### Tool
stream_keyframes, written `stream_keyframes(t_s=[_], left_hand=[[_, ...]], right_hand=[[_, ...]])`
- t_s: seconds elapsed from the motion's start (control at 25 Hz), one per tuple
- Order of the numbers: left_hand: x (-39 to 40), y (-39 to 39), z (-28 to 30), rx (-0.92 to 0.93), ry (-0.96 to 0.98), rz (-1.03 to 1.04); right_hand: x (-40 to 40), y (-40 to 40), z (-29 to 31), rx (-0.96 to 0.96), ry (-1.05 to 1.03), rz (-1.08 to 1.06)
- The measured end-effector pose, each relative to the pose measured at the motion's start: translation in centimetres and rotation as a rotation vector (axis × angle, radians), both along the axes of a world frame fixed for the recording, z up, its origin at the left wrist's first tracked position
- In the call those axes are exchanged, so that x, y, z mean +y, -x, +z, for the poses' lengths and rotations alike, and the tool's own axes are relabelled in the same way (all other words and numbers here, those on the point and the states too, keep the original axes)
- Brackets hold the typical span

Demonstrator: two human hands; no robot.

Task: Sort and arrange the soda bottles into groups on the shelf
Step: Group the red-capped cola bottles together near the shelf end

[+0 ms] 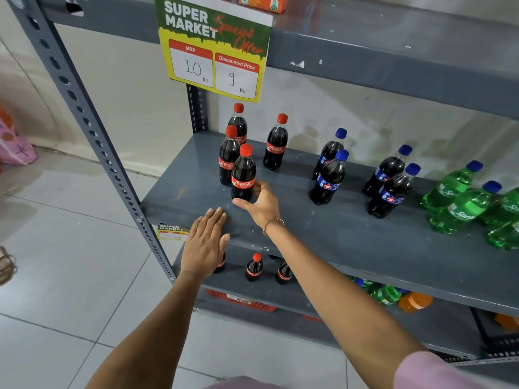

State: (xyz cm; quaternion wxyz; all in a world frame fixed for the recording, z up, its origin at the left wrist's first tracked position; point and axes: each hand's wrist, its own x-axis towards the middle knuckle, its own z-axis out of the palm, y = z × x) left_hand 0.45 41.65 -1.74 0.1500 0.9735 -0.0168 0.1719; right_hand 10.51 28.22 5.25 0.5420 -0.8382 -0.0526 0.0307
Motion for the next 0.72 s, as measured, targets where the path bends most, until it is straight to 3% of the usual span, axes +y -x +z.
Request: stream_keyframes(t_s=[0.24,0.72], left_hand=[[0.1,-0.1,-0.1,-0.012,0.001,-0.007],[0.1,-0.1,-0.2,-0.014,0.012,-0.008]], right_hand=[[0.7,-0.8,-0.7,-0.096,0.039,-0.107],[-1.7,-4.1,-0.1,-0.049,0.125,-0.259]])
